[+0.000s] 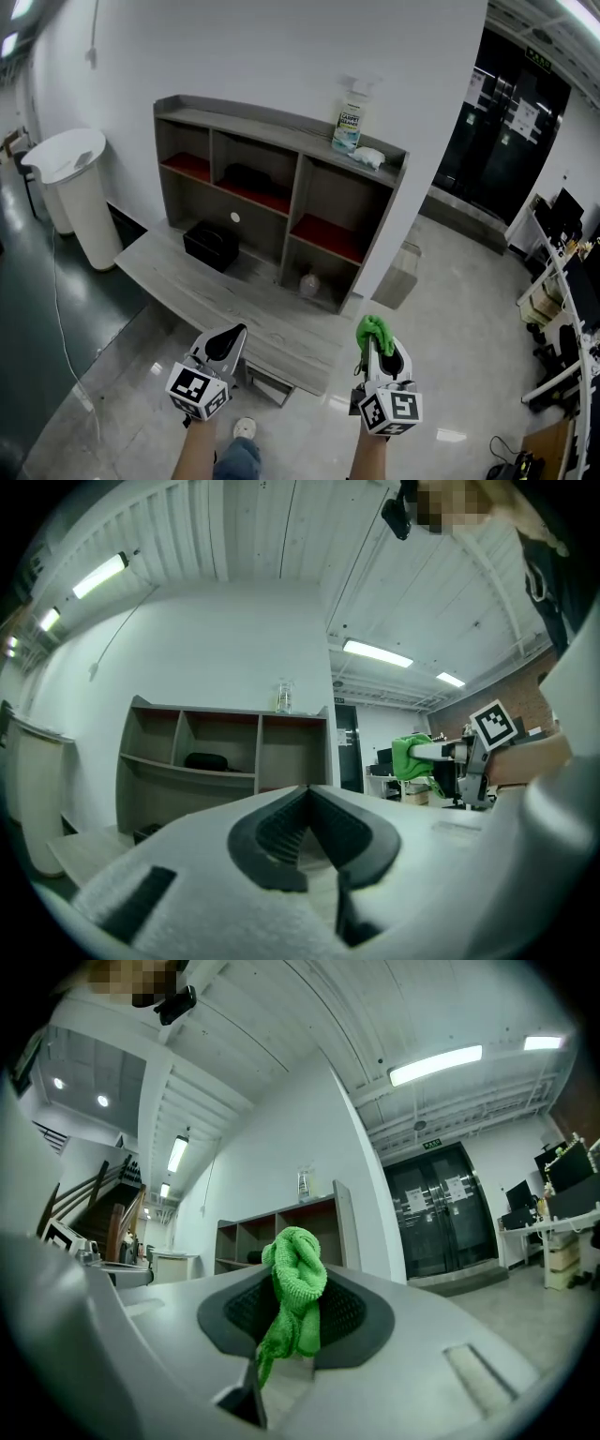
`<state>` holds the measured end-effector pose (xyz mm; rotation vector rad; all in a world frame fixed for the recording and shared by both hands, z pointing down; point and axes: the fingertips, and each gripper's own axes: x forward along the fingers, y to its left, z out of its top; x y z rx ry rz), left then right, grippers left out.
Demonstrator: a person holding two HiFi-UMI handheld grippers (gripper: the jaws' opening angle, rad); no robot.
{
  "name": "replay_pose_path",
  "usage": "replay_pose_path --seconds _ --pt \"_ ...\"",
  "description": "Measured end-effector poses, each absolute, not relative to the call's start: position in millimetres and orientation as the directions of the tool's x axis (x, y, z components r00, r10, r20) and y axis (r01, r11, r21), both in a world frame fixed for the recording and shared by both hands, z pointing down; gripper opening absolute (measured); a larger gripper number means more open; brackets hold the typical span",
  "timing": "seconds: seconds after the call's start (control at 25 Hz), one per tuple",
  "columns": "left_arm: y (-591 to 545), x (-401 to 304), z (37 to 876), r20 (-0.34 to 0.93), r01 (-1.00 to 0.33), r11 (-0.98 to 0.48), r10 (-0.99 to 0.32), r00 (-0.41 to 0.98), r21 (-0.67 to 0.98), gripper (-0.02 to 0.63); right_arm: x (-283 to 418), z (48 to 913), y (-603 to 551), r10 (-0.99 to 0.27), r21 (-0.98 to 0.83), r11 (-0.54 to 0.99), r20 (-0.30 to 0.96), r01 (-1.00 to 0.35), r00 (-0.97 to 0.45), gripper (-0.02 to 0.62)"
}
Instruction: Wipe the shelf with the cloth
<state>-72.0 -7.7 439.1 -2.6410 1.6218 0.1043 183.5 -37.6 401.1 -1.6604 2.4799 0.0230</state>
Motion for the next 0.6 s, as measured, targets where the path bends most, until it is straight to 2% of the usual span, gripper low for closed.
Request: replay_pose_path --seconds 0.36,0.6 --pt "-173 -77 423 -0.069 -0.807 -0.588 -0.804 0.590 -0.057 -0.002 154 397 -170 -0.949 -0.102 0.291 -0.154 -0.951 -0.274 0.104" --pt "-240 -67 427 -0.053 -0.753 -0.656 -0.751 0.658 -0.062 -0.002 143 402 -219 -0.967 -0.105 0.231 -0.137 -0.967 -0.216 0.104"
